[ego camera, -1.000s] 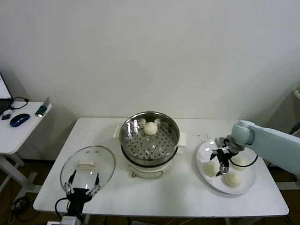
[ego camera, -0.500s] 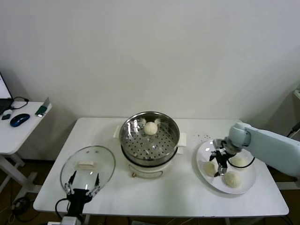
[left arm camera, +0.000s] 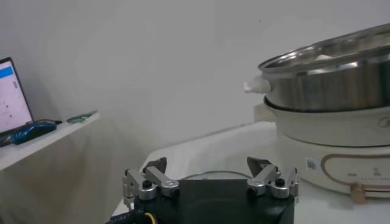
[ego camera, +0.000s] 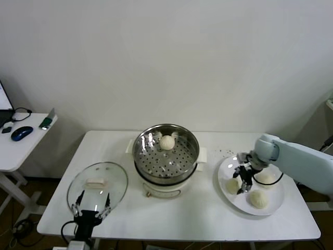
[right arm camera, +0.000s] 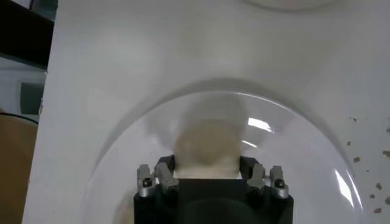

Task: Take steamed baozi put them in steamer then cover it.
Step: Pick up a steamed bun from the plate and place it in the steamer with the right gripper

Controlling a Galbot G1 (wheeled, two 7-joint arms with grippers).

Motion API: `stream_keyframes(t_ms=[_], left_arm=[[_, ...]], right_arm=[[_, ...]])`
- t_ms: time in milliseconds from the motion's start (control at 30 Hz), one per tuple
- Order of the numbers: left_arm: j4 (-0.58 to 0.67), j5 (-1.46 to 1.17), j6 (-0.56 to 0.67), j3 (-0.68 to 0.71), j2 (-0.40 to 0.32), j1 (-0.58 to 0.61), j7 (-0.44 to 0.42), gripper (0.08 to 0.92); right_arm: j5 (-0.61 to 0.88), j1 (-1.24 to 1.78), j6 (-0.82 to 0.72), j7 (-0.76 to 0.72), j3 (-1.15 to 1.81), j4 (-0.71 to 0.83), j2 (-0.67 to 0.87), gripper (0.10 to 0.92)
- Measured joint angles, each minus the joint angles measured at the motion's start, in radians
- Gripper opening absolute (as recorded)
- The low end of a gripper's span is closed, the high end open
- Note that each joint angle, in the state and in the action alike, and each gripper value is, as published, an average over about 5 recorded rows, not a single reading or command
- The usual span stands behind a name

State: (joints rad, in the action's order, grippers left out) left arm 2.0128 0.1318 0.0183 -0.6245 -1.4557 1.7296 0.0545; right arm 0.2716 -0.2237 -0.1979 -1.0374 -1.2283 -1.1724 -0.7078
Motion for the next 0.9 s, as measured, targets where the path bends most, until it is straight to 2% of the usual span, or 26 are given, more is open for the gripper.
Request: stream_keyframes(t_ms=[200,533,900], left_arm=[[0.008,0.009,-0.005,0.015,0.001,-0.007,-0.002,0.823],[0.011,0.026,0.002,0.050,-0.004,-0.007,-0.002,0.823],[0.040,0.047,0.003,0.087,0.011,0.001,-0.001,0.823]], right_arm=[[0.100,-0.178,0.012,-0.007,-0.111,0.009,-0.024,0.670],[0.381,-0.552,0.004,-0.008,-0.364,0.019,-0.150,0.670],[0.547,-0.654,-0.050,0.040,-0.417,0.054,-0.381,0.664]])
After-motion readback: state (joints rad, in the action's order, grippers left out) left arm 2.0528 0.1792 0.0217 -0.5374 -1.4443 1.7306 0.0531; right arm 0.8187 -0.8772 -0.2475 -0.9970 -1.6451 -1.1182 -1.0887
